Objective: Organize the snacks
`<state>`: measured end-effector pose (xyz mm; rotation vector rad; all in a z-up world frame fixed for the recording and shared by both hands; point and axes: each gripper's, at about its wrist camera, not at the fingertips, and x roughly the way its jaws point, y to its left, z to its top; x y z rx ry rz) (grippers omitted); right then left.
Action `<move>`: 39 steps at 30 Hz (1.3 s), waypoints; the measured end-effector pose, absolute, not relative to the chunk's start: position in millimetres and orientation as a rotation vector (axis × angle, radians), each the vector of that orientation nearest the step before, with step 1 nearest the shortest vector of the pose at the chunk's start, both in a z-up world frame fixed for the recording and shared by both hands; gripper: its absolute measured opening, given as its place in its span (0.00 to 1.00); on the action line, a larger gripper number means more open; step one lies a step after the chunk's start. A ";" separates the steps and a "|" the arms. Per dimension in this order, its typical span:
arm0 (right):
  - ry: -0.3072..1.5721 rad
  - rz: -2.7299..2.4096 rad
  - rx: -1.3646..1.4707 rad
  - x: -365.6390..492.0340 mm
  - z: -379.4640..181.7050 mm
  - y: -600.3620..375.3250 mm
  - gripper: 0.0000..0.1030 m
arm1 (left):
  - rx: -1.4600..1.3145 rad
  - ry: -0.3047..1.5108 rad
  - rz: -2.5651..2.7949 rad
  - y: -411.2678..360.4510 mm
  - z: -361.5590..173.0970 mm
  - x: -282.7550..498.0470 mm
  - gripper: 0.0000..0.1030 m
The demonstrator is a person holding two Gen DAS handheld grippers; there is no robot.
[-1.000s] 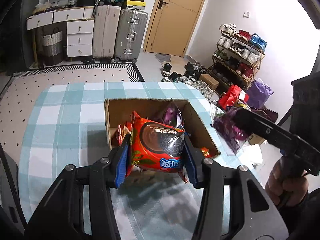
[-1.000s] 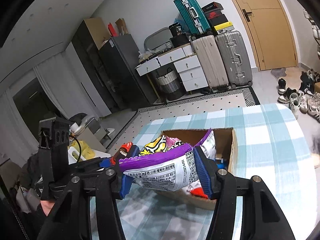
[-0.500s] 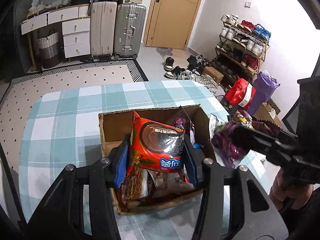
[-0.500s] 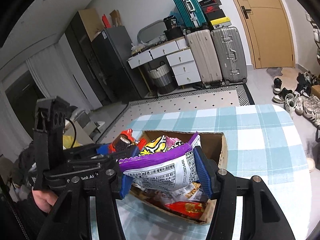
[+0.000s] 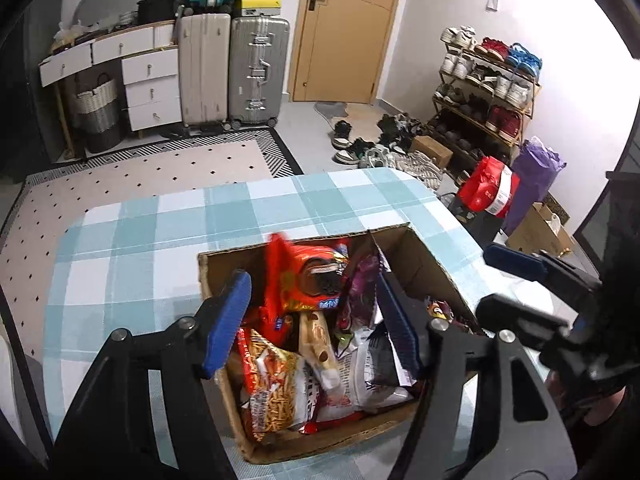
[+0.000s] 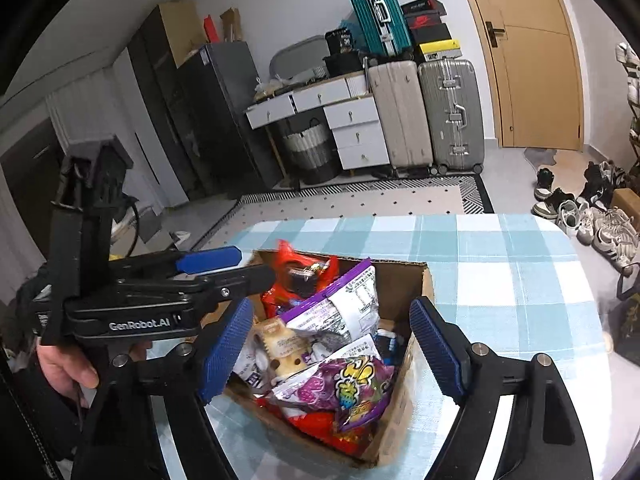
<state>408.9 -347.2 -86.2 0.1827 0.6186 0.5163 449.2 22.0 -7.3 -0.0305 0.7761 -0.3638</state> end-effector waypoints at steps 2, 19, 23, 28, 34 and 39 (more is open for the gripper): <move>0.612 0.510 0.185 404.8 -83.6 -350.2 0.80 | -0.030 0.769 -0.356 24.8 -4.6 444.6 0.61; 0.455 0.465 0.140 349.2 -49.1 -357.8 0.91 | -0.041 0.662 -0.265 43.3 25.6 364.3 0.78; 0.444 0.455 0.126 336.1 -51.9 -355.5 0.91 | -0.053 0.645 -0.244 49.4 26.3 340.3 0.81; 0.409 0.440 0.116 319.2 -53.9 -357.1 0.94 | -0.047 0.625 -0.217 53.3 23.5 310.2 0.86; 0.368 0.421 0.119 295.7 -58.9 -364.5 0.94 | -0.046 0.639 -0.161 58.2 9.7 281.3 0.92; 0.348 0.390 0.115 277.4 -73.0 -372.8 0.95 | -0.071 0.626 -0.130 64.3 -6.5 255.2 0.99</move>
